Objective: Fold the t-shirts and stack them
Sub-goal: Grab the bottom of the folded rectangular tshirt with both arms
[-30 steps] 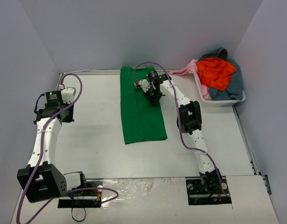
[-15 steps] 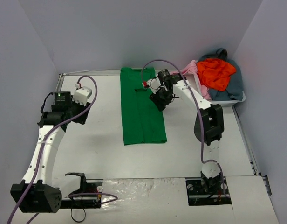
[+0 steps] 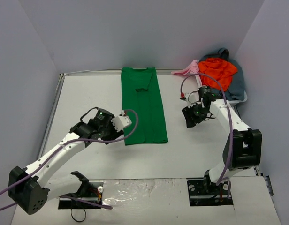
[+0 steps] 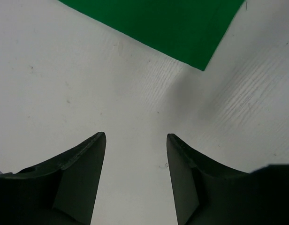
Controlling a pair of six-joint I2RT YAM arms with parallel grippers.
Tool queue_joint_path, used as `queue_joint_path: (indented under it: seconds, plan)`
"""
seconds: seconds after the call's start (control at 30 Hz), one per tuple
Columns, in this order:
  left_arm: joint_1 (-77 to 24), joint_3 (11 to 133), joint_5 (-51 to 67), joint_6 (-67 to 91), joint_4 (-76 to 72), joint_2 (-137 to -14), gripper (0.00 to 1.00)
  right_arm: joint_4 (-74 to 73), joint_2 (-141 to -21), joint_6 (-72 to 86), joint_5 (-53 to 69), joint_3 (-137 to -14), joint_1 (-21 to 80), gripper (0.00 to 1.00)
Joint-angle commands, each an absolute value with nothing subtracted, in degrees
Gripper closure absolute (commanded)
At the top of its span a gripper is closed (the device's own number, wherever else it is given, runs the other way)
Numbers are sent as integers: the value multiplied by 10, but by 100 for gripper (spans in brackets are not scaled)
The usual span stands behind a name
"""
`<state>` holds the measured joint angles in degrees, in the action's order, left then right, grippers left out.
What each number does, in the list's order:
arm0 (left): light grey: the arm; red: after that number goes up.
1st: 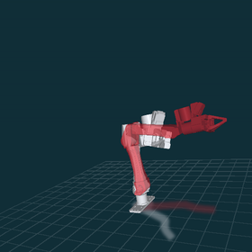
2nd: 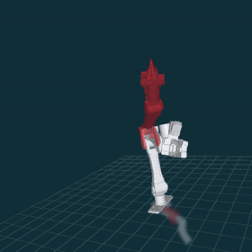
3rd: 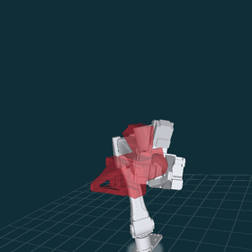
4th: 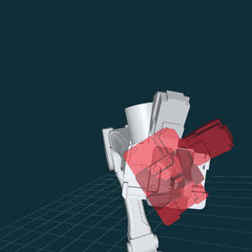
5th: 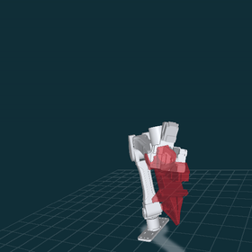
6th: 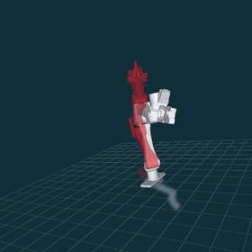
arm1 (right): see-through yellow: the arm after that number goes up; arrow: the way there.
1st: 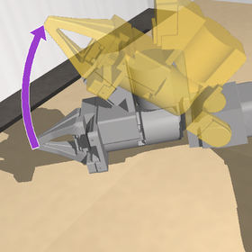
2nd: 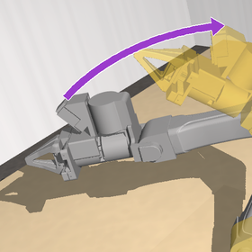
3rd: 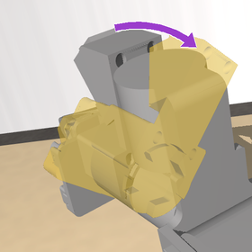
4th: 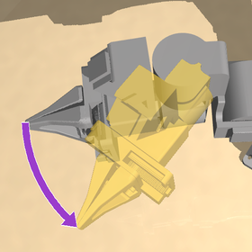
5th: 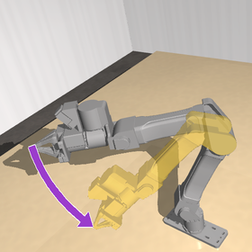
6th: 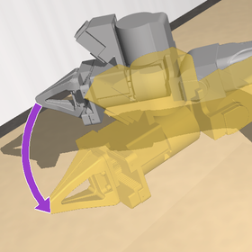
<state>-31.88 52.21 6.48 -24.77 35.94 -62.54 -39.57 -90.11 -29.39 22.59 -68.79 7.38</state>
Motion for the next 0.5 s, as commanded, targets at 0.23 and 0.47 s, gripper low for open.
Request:
queue_joint_path:
  seconds: [0.23,0.47]
  plan:
    - [-410,440,-65,-248,188,-663,47,-345,-867,-283,318,-618,19,58]
    - [-448,423,-91,-246,116,-707,53,-330,-894,-270,292,-612,19,65]
